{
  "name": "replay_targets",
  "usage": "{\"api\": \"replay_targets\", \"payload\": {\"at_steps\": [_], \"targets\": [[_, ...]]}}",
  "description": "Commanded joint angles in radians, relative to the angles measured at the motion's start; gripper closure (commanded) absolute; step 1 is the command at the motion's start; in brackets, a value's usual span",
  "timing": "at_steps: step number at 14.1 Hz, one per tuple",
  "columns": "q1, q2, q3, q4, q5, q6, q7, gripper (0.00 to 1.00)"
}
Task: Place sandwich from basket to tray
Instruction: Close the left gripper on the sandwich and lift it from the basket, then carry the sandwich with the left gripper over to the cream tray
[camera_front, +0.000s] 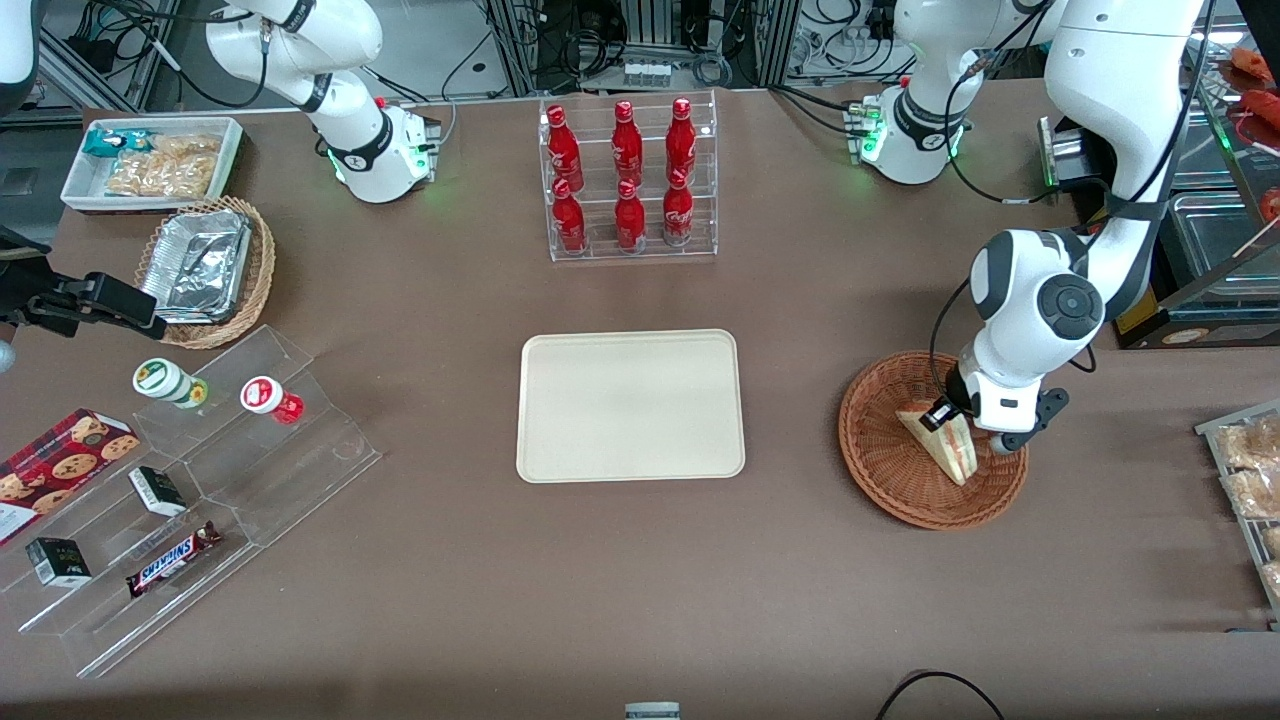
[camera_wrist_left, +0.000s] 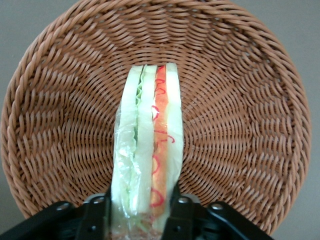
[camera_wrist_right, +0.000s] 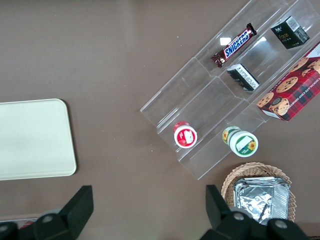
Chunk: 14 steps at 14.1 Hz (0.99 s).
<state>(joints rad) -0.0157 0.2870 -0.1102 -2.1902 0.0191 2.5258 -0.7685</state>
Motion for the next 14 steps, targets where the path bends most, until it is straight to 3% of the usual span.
{"api": "replay_targets", "payload": {"at_steps": [1,4,5,8,14], "targets": [[-0.004,-0.032,0.003,0.059,0.012,-0.102,0.075,0.94],[-0.021,-0.026,-0.011,0.202,0.004,-0.331,0.509,0.93],[-0.030,-0.025,-0.017,0.242,0.001,-0.384,0.531,0.93],[-0.133,0.018,-0.022,0.331,0.001,-0.450,0.450,1.00],[-0.367,0.173,-0.022,0.530,0.001,-0.453,0.168,1.00]]}}
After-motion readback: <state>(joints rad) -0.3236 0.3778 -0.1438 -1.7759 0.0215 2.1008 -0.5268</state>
